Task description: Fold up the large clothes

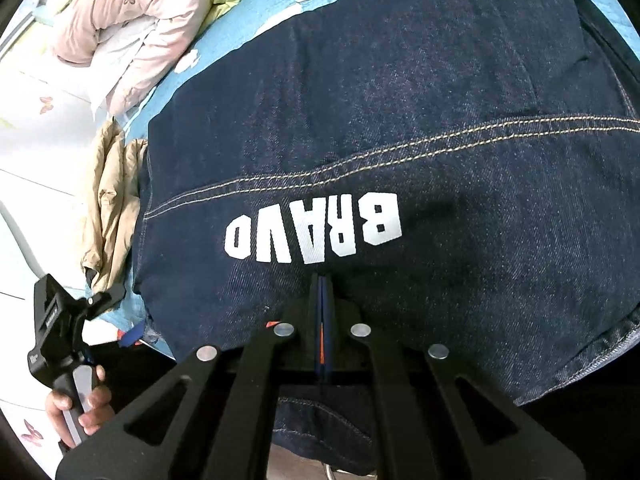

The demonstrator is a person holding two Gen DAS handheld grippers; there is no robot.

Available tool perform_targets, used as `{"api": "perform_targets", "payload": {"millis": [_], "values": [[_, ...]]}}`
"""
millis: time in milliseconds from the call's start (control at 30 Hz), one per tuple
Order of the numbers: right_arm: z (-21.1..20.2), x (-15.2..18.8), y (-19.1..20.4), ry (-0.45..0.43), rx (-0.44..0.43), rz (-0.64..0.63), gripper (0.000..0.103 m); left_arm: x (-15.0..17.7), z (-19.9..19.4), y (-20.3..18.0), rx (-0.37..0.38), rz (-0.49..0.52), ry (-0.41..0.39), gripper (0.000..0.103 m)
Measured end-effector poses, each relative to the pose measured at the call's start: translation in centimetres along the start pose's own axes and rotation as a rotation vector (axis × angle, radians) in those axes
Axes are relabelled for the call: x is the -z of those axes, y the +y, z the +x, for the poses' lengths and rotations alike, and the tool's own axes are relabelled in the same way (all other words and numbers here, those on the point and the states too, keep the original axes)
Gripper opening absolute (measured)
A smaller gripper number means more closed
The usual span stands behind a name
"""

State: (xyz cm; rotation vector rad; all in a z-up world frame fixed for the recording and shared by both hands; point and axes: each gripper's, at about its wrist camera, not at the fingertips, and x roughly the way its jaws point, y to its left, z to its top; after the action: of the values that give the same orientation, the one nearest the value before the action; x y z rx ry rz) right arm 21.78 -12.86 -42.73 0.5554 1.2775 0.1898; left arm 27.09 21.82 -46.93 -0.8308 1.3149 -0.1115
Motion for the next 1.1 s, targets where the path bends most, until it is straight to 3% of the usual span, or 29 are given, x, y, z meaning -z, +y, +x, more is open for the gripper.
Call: {"api": "perform_targets", "payload": {"millis": [167,300,333,400,467,633,667,733,833,1100], "values": [[-0.1,0.1,-0.1,-0.006,-0.001,-0.004,0.0,-0.1,0.6,-0.8,-0.013,0.017,-0.014,0.086],[-0.1,0.2,0.0,-0.013,-0.006,-0.01,0.0,0.0,0.5,-2.0,0.062,0.038,-0.006,0.082],[-0.2,0.2,0.0,-0.016,-0.007,-0.015,0.0,-0.1,0.6,-2.2,0.075,0.04,-0.009,0.079],[-0.4,0.4,0.4,-0.025,-0.013,-0.023,0.003,-0.3,0.8,-2.5,0.086,0.046,-0.008,0.051],[-1.0,0.6,1.2,-0.046,0.012,-0.063,0.004,-0.2,0.5,-3.2,0.074,0.089,-0.01,0.048],[-3.6,2.4,7.2,-0.198,0.09,-0.328,0.024,-0.1,-1.4,-4.8,0.137,0.134,-0.026,0.029],[-3.8,2.9,8.3,-0.218,0.083,-0.378,0.028,-0.1,-1.6,-5.1,0.142,0.141,-0.026,0.028],[-3.8,4.3,11.2,-0.239,0.063,-0.509,0.051,-0.2,-2.0,-5.9,0.167,0.145,-0.025,0.028],[-2.6,6.3,14.6,-0.234,0.035,-0.651,0.056,-0.3,-2.5,-7.2,0.191,0.17,-0.024,0.028],[2.6,6.4,17.9,-0.204,0.069,-0.721,0.062,-0.5,-2.3,-9.6,0.201,0.225,-0.001,0.028]]}}
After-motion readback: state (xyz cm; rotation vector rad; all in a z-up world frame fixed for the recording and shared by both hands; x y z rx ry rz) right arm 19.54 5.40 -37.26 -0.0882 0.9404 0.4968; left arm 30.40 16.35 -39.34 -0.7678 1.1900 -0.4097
